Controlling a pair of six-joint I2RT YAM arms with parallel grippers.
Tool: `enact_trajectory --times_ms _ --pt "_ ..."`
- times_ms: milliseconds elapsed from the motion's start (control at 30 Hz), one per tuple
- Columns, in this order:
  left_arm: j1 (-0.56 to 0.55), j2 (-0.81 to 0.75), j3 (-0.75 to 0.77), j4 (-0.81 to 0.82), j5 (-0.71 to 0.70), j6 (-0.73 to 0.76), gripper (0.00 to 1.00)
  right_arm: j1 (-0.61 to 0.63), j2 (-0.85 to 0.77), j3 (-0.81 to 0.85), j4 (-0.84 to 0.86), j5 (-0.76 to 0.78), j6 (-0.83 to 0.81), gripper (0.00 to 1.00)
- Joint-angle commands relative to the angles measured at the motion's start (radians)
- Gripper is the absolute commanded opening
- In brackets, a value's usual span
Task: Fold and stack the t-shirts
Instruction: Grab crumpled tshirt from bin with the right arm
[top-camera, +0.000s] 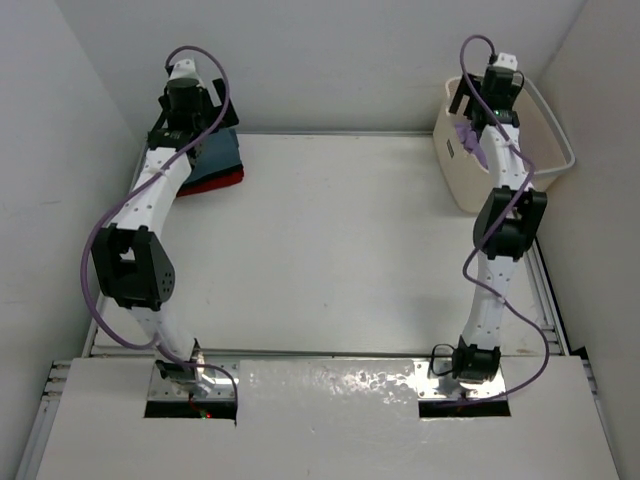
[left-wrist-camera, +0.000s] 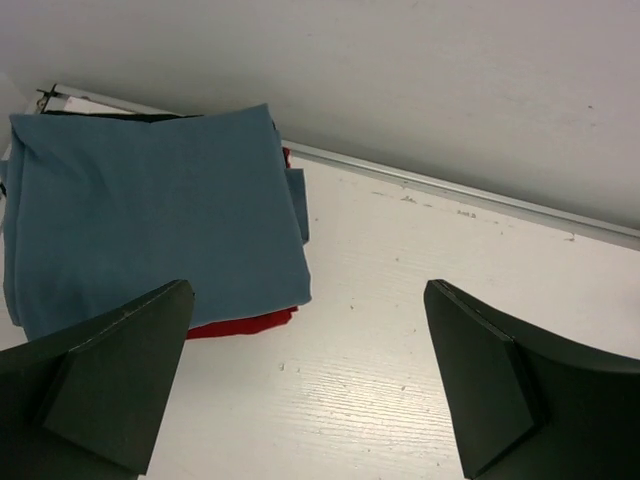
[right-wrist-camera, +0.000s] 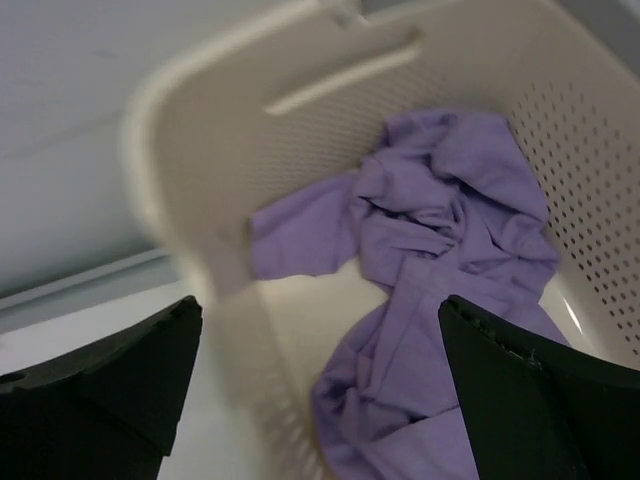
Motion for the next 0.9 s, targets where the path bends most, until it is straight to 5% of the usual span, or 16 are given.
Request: enact_trajectory --times_ms 0,433,600,633,767,867 --pt "0.016 -0.003 0.006 0.039 0.027 -0.012 1.00 -0.061 0.116 0.056 0.124 0.028 0.072 0.99" --pt "0.015 0.105 0.092 -0.033 0.029 0.016 1.00 -0.106 0.341 0.062 0.086 0.076 0.107 0.97" --pt "0.015 0.102 0.089 -0.049 0.026 0.013 1.00 -0.111 0.333 0.022 0.076 0.033 0.113 0.63" --pt "0.015 0.098 0.091 -0.052 0.023 0.008 1.00 -0.112 0.306 0.015 0.082 0.028 0.127 0.45" --pt "0.015 0.086 0.077 -0.041 0.024 0.005 1.00 -0.112 0.175 -0.088 0.177 0.013 0.140 0.04" --pt "0.015 0.075 0.056 -0.017 0.033 0.002 1.00 -0.112 0.097 -0.091 0.217 0.028 0.136 0.00"
